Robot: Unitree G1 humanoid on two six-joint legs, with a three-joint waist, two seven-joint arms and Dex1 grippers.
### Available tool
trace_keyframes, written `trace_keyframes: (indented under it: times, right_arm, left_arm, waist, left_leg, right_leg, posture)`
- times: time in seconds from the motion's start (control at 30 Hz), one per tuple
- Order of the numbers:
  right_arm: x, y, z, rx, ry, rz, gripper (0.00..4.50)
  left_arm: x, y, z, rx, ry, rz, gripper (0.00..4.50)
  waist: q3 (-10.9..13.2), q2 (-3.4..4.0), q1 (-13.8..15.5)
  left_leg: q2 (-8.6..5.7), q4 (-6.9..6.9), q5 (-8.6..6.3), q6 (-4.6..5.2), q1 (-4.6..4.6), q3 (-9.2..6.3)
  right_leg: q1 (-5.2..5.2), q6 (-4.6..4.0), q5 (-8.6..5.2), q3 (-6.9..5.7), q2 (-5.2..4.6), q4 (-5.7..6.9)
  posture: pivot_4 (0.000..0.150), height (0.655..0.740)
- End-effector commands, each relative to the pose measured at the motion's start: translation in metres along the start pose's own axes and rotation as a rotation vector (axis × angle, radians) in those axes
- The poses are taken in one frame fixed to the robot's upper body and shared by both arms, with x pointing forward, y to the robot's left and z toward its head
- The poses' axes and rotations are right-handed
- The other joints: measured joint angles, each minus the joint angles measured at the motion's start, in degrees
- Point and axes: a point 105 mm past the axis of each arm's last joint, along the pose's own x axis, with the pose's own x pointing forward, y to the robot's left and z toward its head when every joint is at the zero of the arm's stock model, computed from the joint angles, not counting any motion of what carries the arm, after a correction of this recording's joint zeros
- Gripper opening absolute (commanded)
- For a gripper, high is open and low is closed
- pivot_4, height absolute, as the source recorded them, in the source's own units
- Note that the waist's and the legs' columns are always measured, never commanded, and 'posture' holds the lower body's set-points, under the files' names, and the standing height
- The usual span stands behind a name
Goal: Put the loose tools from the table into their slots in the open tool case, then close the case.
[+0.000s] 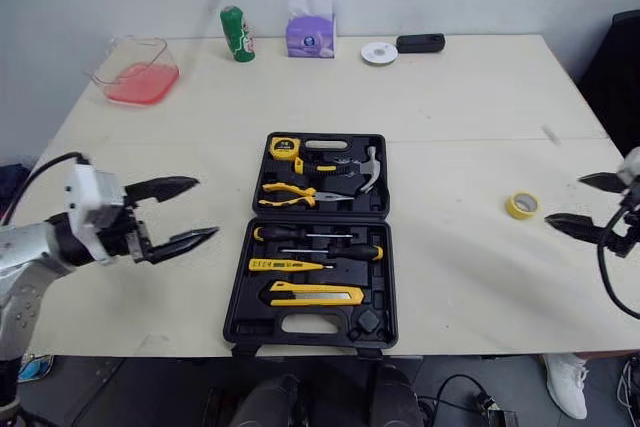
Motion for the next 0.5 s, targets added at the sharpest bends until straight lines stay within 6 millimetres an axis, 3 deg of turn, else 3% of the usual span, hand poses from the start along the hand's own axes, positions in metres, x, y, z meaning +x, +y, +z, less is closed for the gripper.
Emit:
trace_keyframes:
  times: [0.03,0.2,0.5]
  right_arm:
    - [0.014,-0.006,-0.003,-0.063,0.155,0.047,4.50]
    - [0.031,-0.018,0.004,-0.032,0.229,0.099,4.50]
    - [0.043,-0.030,-0.007,-0.016,0.408,0.168,4.50]
  left_arm:
    - [0.020,-0.020,0.026,0.033,-0.080,-0.147,4.48]
    - [0.036,-0.033,0.038,0.035,-0.128,-0.249,4.48]
    - [0.047,-0.054,0.049,-0.024,-0.178,-0.337,4.48]
  waist:
    - [0.0,0.02,0.0]
    - [0.0,-0.01,0.0]
    - [0.1,-0.03,0.1]
  left_leg:
    - [-0.05,0.21,0.00,0.03,-0.33,0.01]
    - [-0.17,0.27,0.12,0.18,-0.73,0.01]
    - [-0.22,0.28,0.18,0.22,-0.81,-0.08]
  right_leg:
    - [-0.26,0.04,0.02,0.02,-0.03,0.01]
    - [-0.54,0.15,0.14,-0.06,0.09,0.11]
    - [-0.54,0.21,0.17,-0.12,0.17,0.09]
  posture:
    - [0.150,0.7400]
    - [0.150,0.7400]
    - [0.150,0.7400]
